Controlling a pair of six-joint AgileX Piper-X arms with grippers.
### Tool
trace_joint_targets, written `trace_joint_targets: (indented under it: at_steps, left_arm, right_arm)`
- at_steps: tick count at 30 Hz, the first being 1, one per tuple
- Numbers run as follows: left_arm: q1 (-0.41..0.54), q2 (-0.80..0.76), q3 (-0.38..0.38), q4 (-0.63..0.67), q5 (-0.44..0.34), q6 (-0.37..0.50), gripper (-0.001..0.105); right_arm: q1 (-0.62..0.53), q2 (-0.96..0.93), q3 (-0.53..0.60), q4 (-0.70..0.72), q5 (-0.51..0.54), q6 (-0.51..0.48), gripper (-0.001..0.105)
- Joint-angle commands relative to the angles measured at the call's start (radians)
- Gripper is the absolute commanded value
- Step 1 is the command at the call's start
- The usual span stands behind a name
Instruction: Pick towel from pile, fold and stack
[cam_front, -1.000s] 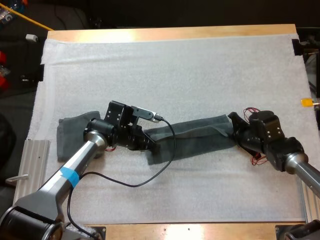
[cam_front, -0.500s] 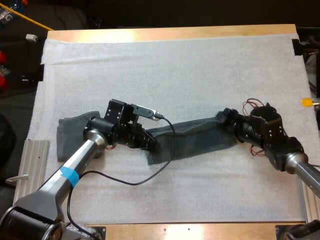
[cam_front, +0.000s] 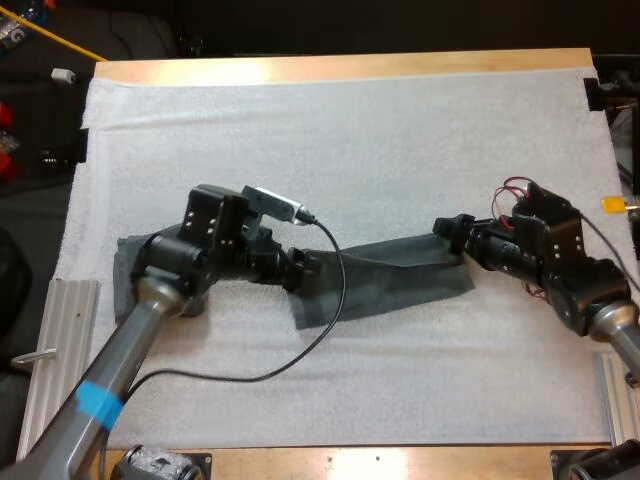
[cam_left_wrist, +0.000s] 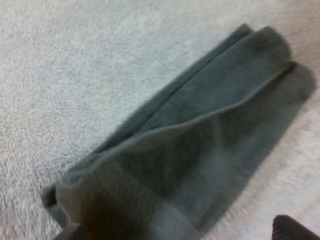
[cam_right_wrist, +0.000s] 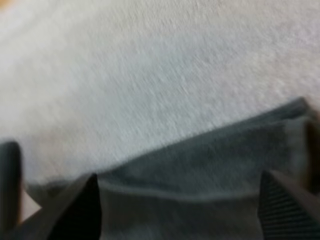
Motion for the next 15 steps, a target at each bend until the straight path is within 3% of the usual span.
trace_joint_targets:
  at_steps: [1,6,15]
  left_arm:
    - [-0.005,-0.041,-0.008,0.038,-0.01,-0.001,0.07]
    - [-0.005,-0.178,-0.008,0.103,-0.01,-0.035,0.07]
    - [-0.005,-0.349,-0.008,0.205,-0.01,-0.125,0.07]
  right_arm:
    - [-0.005,-0.018,-0.036,0.096,0.006,-0.073,0.065]
    - [-0.005,-0.05,-0.107,0.285,0.049,-0.202,0.065]
    - [-0.005,-0.118,-0.15,0.493,0.071,-0.343,0.064]
